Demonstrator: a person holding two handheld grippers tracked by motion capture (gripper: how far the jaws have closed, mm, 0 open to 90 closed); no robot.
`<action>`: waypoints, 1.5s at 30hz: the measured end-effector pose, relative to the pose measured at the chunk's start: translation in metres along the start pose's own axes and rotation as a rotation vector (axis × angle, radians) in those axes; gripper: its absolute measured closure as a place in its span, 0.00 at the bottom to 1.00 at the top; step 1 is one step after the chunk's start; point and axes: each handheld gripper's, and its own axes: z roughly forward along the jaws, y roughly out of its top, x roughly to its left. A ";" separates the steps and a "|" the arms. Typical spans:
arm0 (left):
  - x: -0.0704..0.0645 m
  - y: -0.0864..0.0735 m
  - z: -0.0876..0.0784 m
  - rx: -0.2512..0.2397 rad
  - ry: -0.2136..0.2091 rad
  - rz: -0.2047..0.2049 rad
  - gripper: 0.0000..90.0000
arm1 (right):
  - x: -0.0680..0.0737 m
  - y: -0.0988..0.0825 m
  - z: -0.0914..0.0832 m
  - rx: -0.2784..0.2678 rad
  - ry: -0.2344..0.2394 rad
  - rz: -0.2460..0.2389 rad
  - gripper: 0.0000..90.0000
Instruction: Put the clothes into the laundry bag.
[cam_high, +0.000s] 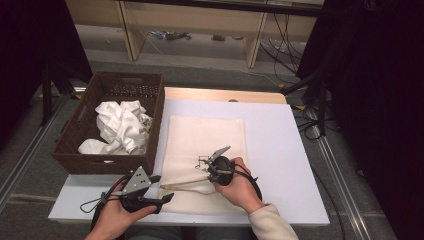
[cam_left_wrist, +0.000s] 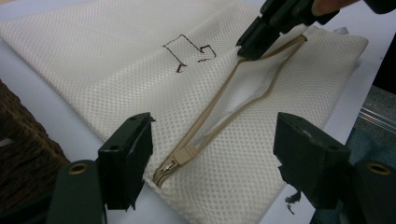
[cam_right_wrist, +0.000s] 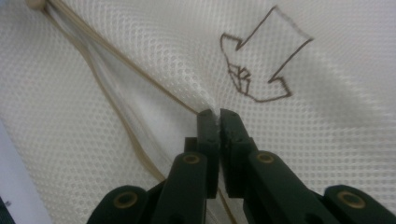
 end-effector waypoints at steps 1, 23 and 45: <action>0.000 0.000 0.000 -0.003 0.001 0.012 0.30 | -0.001 0.001 -0.004 -0.026 -0.011 0.002 0.99; -0.002 0.018 -0.015 -0.121 0.061 0.019 0.23 | -0.006 0.013 -0.052 -0.254 -0.094 0.058 0.99; 0.134 0.092 -0.044 -0.031 0.464 -0.109 0.01 | -0.006 0.022 -0.064 -0.287 -0.103 0.050 0.99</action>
